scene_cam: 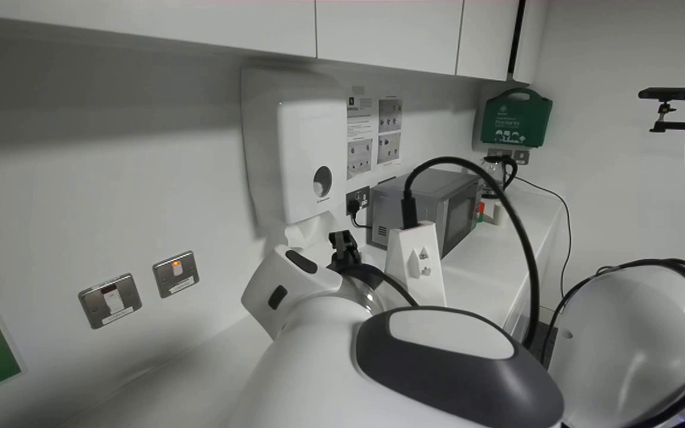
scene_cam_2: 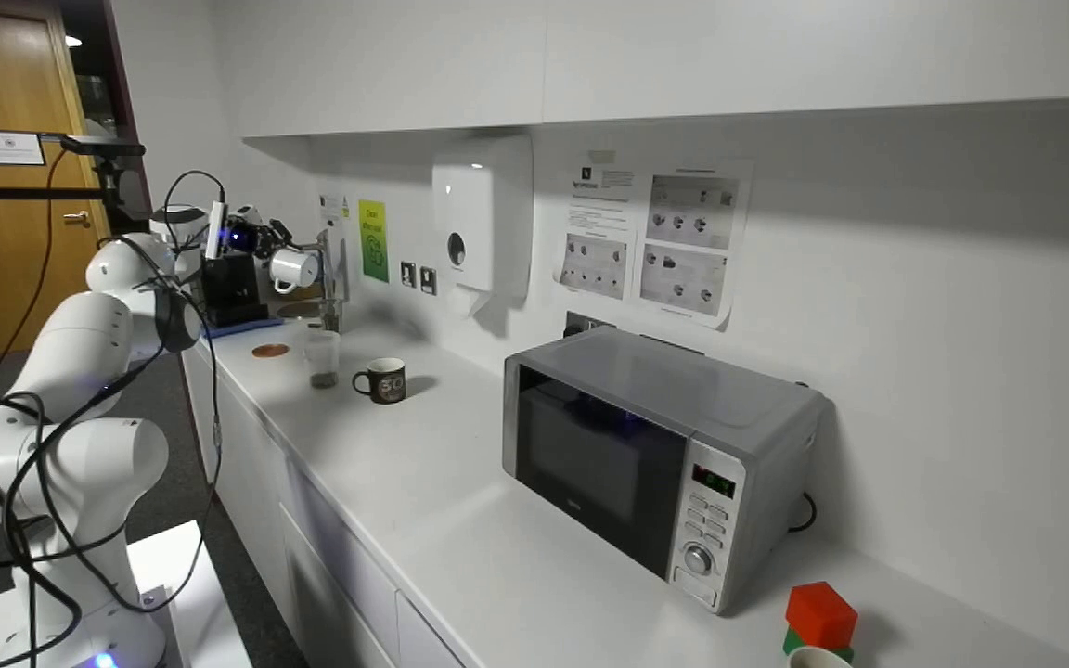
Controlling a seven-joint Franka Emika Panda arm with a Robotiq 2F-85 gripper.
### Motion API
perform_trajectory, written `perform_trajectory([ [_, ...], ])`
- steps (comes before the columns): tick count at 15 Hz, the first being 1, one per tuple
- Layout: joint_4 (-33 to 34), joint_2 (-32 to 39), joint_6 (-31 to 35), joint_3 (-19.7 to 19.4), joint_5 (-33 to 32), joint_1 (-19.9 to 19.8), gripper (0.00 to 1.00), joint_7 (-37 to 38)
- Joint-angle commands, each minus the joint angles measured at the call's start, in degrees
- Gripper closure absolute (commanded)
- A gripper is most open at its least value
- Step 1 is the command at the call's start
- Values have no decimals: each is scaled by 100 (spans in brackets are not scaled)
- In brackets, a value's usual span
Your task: Pour the contents in the white mug into the cup.
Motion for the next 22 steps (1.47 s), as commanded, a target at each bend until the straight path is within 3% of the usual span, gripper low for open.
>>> perform_trajectory([
  [1,-175,-101,34,-127,151,38,94,78],
  [22,-53,-30,14,-135,258,-19,99,88],
])
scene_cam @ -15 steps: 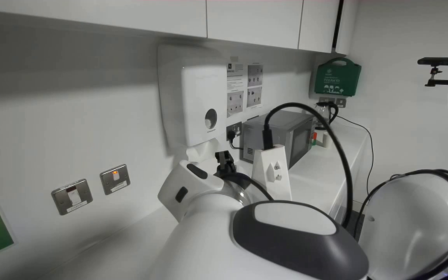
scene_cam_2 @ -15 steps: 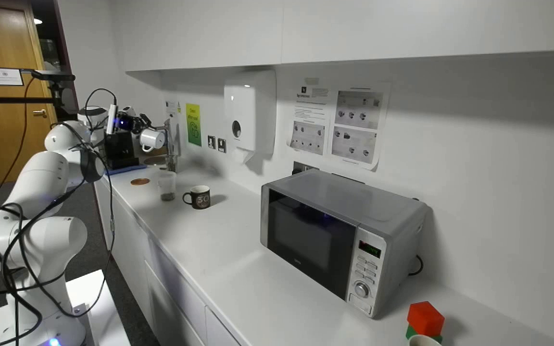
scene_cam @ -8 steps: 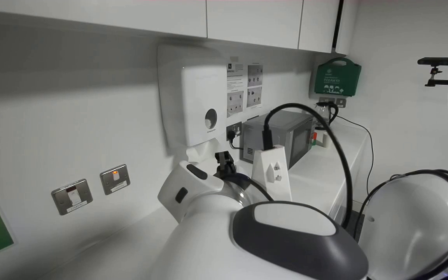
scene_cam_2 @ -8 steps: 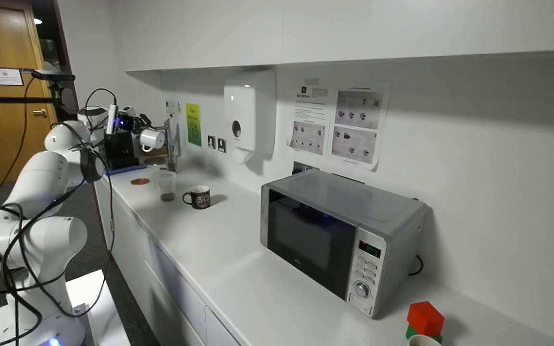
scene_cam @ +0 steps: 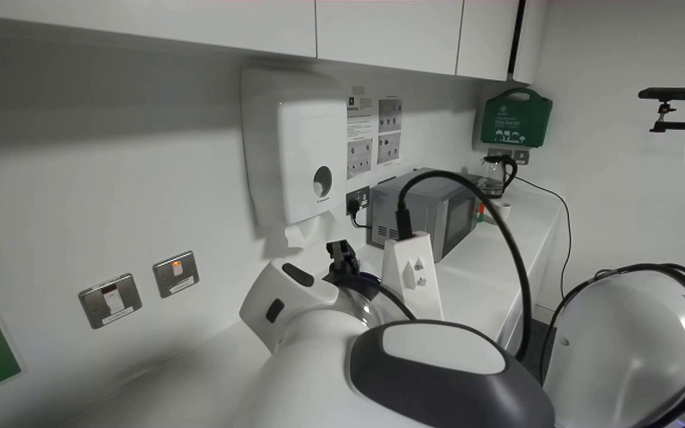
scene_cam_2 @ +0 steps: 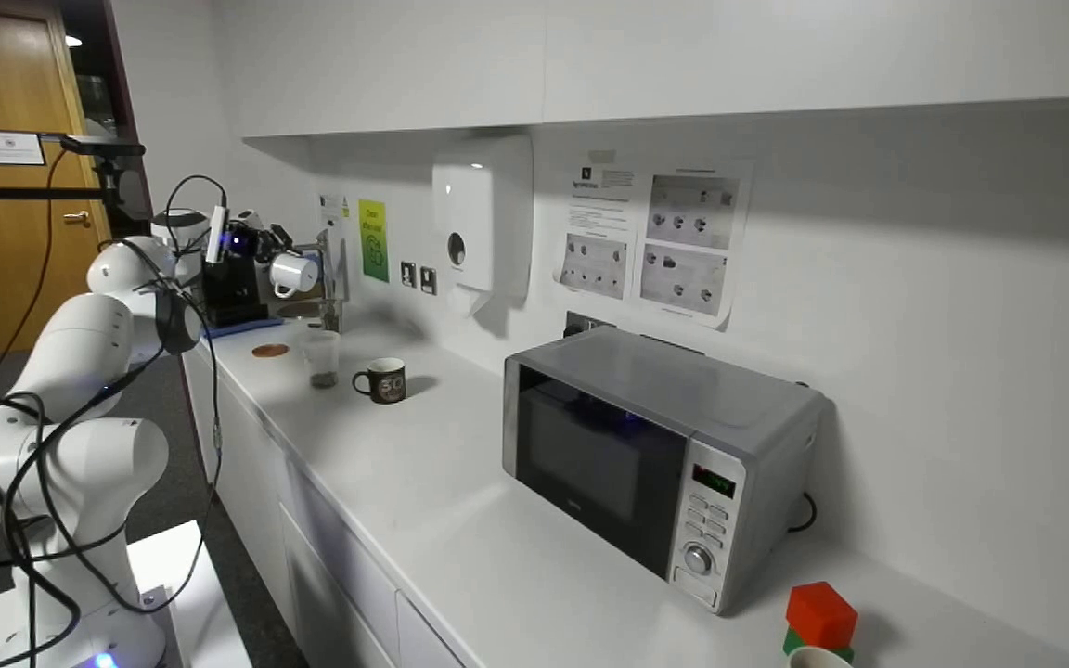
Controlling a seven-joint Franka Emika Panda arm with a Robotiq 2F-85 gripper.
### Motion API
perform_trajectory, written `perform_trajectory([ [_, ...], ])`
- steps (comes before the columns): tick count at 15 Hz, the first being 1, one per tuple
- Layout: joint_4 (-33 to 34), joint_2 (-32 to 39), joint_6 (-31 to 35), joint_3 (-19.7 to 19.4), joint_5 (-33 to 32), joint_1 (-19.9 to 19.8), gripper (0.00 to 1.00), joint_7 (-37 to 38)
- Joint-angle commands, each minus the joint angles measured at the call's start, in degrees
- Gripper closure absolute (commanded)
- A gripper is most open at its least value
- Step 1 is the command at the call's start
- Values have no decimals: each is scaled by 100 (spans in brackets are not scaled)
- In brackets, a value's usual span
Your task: Pour the contents in the white mug into the cup.
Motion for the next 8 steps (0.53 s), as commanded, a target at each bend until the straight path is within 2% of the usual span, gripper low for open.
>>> perform_trajectory([
  [1,-31,-114,-4,-127,185,-40,99,104],
  [8,-25,-250,-90,-92,491,-284,99,495],
])
